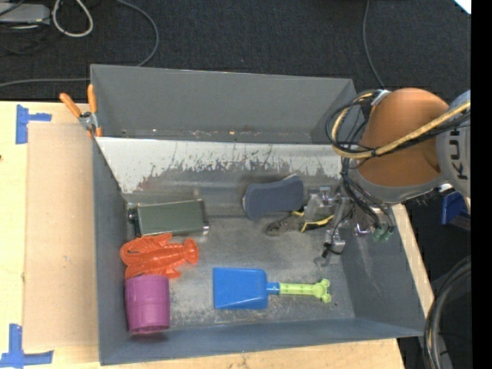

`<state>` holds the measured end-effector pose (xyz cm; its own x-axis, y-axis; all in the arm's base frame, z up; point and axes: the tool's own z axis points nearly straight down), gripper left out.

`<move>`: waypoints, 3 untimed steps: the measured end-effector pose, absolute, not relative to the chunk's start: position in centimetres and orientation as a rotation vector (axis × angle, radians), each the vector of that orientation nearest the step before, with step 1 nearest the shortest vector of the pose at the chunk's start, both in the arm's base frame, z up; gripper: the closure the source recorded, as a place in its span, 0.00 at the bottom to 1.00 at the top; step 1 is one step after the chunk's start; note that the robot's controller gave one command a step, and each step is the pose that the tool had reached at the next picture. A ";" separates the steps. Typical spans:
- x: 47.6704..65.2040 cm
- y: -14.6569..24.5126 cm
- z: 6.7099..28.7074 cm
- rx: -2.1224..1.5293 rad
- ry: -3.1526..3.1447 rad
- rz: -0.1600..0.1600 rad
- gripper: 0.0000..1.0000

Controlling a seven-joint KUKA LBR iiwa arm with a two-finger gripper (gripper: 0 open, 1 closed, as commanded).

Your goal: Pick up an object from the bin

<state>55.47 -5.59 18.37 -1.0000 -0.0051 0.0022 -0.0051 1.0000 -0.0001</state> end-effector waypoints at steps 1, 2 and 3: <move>55.5 -5.6 18.4 0.008 -3.139 0.000 0.00; 51.0 -10.2 22.2 0.113 -3.136 0.002 0.00; 56.7 -4.2 14.3 0.012 -3.132 -0.010 0.00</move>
Offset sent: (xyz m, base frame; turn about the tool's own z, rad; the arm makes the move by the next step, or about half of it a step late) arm -0.0443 -0.0440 0.0374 -0.0718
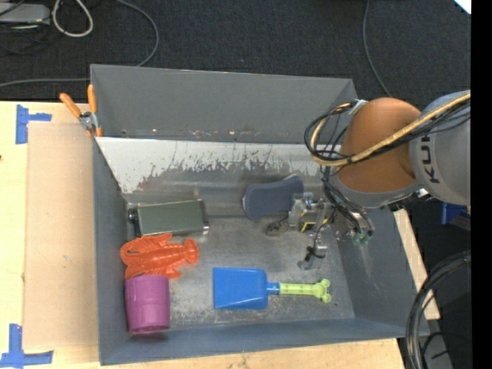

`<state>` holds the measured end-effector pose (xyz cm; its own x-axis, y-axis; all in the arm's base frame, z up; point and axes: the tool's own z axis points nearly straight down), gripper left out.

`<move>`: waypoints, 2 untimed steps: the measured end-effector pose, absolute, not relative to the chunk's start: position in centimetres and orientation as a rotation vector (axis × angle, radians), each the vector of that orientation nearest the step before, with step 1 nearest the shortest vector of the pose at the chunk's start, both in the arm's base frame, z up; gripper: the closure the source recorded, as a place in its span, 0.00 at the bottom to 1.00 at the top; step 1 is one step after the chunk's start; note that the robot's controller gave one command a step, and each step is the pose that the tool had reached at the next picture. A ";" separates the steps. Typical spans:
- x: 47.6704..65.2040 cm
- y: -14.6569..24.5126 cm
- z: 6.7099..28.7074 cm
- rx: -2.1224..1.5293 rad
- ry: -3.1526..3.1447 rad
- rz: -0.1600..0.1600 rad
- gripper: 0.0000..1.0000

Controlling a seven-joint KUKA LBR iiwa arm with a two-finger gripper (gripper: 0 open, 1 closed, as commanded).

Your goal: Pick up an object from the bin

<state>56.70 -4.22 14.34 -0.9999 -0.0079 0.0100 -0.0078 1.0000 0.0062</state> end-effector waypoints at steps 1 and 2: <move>52.0 -4.5 14.1 0.097 -3.138 0.005 0.00; 57.2 -3.9 11.6 -0.178 -3.134 -0.004 0.00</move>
Offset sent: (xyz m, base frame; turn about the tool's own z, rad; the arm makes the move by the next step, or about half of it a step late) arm 0.0052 0.0024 -0.0255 0.1235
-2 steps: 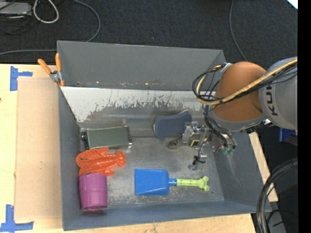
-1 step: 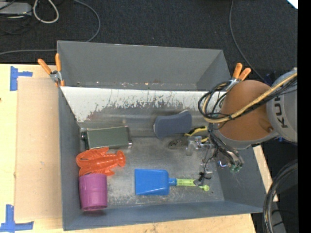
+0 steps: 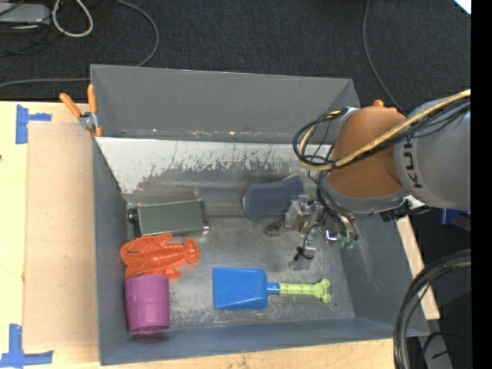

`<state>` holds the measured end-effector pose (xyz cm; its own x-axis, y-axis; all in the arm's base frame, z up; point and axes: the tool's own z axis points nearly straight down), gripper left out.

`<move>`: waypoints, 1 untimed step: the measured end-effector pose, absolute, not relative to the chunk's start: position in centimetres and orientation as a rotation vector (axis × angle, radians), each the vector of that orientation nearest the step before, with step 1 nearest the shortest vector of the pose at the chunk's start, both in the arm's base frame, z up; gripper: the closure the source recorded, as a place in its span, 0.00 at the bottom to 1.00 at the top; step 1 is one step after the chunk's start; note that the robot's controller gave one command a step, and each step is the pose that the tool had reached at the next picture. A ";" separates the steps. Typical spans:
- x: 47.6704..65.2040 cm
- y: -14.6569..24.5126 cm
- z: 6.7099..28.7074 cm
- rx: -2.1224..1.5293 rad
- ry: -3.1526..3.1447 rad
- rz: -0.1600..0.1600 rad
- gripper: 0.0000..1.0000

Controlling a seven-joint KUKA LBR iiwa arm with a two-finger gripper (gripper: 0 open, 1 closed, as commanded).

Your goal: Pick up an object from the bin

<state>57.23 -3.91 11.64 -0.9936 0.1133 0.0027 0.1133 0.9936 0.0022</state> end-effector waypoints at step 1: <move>50.7 -3.5 8.4 -0.177 -3.131 0.004 0.00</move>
Offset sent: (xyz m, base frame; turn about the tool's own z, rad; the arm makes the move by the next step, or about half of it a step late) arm -0.0217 0.0278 -0.0464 0.1828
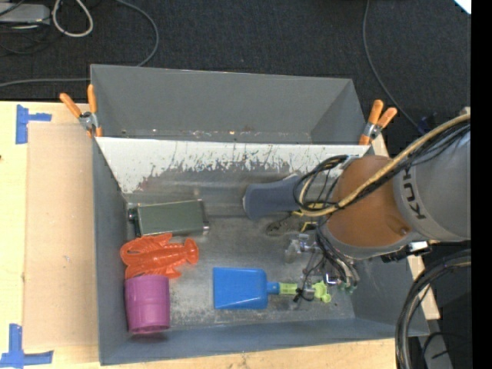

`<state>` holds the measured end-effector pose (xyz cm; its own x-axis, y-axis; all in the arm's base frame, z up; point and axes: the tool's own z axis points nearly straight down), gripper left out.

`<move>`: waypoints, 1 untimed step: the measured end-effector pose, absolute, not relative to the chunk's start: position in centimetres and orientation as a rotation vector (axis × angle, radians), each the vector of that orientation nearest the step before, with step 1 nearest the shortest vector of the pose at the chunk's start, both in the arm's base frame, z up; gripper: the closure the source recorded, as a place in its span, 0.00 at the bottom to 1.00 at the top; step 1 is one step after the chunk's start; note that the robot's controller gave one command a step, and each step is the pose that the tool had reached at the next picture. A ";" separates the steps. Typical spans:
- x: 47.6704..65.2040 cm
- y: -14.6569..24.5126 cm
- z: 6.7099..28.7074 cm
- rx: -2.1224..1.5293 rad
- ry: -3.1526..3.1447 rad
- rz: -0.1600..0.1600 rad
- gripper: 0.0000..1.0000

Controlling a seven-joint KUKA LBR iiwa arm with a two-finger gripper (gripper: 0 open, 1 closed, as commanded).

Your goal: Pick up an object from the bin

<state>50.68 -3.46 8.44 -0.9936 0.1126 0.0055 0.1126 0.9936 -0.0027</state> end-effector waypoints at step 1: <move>55.0 -1.1 6.9 -0.458 -3.114 -0.002 0.00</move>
Offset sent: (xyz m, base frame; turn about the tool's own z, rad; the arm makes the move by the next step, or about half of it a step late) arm -0.0350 -0.0723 -0.0088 0.0355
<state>55.01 -1.10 6.95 -0.9577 0.2877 -0.0058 0.2877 0.9577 0.0023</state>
